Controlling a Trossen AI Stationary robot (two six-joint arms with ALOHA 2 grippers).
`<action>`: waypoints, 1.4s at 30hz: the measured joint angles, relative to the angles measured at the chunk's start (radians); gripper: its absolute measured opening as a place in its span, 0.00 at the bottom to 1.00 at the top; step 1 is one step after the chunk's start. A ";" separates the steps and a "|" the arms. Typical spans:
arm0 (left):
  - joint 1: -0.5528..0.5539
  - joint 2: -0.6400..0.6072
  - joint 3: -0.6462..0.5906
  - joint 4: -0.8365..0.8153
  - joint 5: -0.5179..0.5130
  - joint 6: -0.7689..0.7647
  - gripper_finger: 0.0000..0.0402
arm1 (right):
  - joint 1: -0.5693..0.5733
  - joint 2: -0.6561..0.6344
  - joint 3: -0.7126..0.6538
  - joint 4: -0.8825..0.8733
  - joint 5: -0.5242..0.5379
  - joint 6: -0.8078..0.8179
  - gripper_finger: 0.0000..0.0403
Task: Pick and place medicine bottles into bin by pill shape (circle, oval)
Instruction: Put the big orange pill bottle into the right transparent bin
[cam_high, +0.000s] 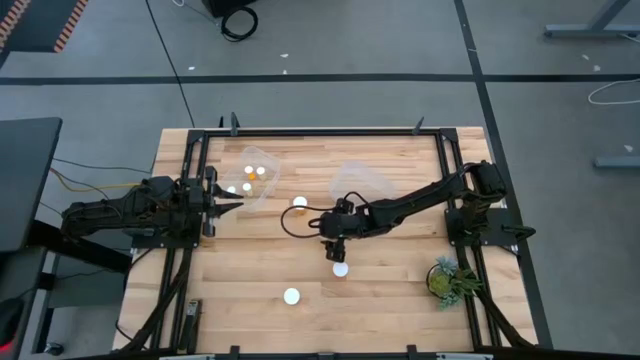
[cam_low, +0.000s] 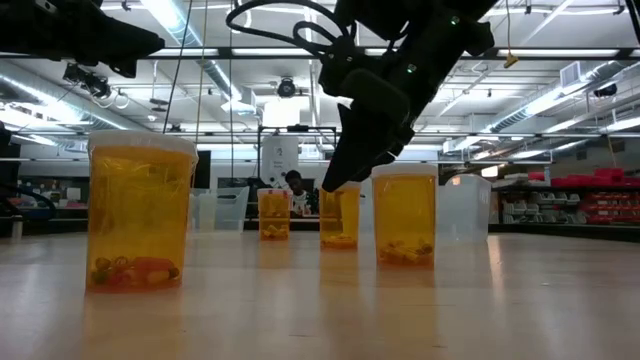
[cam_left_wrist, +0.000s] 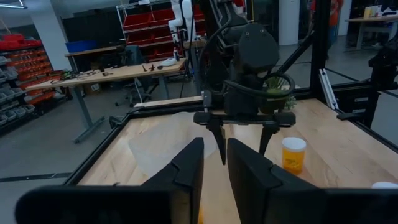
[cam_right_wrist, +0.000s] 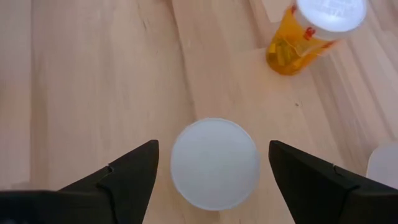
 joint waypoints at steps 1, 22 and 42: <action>0.000 0.000 0.000 0.000 0.000 0.000 0.20 | 0.000 0.000 0.000 0.000 0.000 0.007 0.77; 0.000 0.000 0.000 0.000 0.000 0.000 0.21 | 0.001 0.000 0.000 0.000 0.001 0.131 0.56; 0.000 0.000 0.000 0.000 0.000 0.000 0.22 | 0.001 -0.009 0.240 -0.336 0.034 0.111 0.56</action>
